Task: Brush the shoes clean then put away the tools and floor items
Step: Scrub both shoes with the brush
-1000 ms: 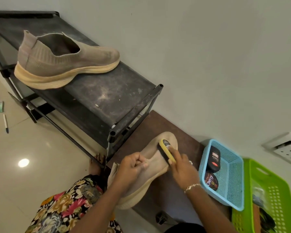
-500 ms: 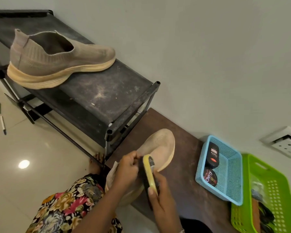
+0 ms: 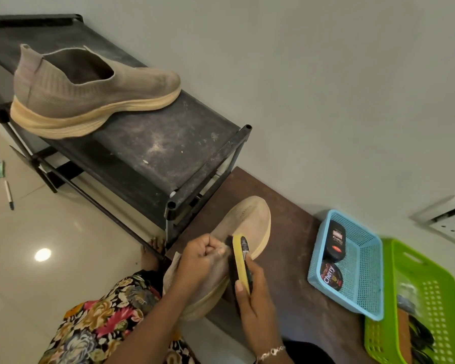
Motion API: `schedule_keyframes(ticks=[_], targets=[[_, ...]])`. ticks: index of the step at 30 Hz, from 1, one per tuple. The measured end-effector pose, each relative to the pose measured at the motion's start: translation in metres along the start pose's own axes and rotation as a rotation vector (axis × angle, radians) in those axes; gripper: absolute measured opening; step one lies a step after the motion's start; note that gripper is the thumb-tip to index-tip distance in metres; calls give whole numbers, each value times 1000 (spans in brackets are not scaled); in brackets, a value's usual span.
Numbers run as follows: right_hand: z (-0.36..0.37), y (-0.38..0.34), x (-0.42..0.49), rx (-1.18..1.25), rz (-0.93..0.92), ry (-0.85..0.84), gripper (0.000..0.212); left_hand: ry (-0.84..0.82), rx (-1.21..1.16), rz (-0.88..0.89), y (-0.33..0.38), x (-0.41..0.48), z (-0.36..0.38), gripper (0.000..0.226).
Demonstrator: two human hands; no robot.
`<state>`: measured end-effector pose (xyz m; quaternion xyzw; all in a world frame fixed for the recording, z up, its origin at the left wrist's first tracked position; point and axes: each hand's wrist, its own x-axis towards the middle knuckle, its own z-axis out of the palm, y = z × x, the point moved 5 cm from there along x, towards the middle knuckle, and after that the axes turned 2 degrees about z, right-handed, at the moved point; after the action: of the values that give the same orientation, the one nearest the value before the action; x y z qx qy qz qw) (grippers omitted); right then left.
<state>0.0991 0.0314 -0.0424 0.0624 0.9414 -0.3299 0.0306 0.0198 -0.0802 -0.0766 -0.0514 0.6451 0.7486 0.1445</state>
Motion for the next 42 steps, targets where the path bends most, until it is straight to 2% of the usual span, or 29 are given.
schedule_keyframes(ticks=[2, 5, 10, 12, 15, 17, 19, 21, 23, 26, 30, 33, 34, 38, 40, 42], targets=[[2, -5, -8, -28, -33, 7, 45, 4, -40, -5, 6, -3, 2, 24], [-6, 12, 15, -108, -14, -12, 59, -9, -23, 7, 6, -1, -3, 26], [-35, 56, 86, -409, 248, -24, 47, -32, 82, -1, 0, 1, -1, 29], [-32, 53, 84, -364, 257, -14, 46, -15, 69, 3, 1, 2, -1, 27], [-5, 25, 27, -153, 120, -72, 47, 0, 160, 7, -2, 1, 2, 22], [0, 8, -7, -65, 26, -53, 46, 10, 172, 2, -4, 1, 5, 21], [-5, 12, -1, -165, -41, -63, 48, 15, 159, -8, -5, 4, 3, 23], [-15, 35, 29, -320, 4, -70, 56, -40, 182, -22, -8, 4, 3, 24], [-30, 61, 76, -512, 61, -57, 51, -109, 188, -14, -10, 2, 7, 26], [-52, 78, 135, -586, 173, -29, 49, -105, 136, -18, -11, 5, 5, 28], [-55, 77, 134, -435, 311, -1, 48, -92, 169, -8, -15, 5, 7, 27], [-18, 54, 76, -416, 201, -96, 50, -60, 236, 10, -15, 4, 10, 28], [-5, 48, 52, -326, 165, -116, 50, -48, 272, 20, -16, 3, 11, 28], [-2, 29, -7, 312, 140, -137, 46, -4, 268, 45, -17, -10, 12, 32], [-19, 20, -24, 467, 135, -180, 44, -3, 287, 68, -9, -16, 15, 27], [-37, 21, -38, 597, 130, -42, 43, -37, 454, 151, 10, -25, 22, 20]])
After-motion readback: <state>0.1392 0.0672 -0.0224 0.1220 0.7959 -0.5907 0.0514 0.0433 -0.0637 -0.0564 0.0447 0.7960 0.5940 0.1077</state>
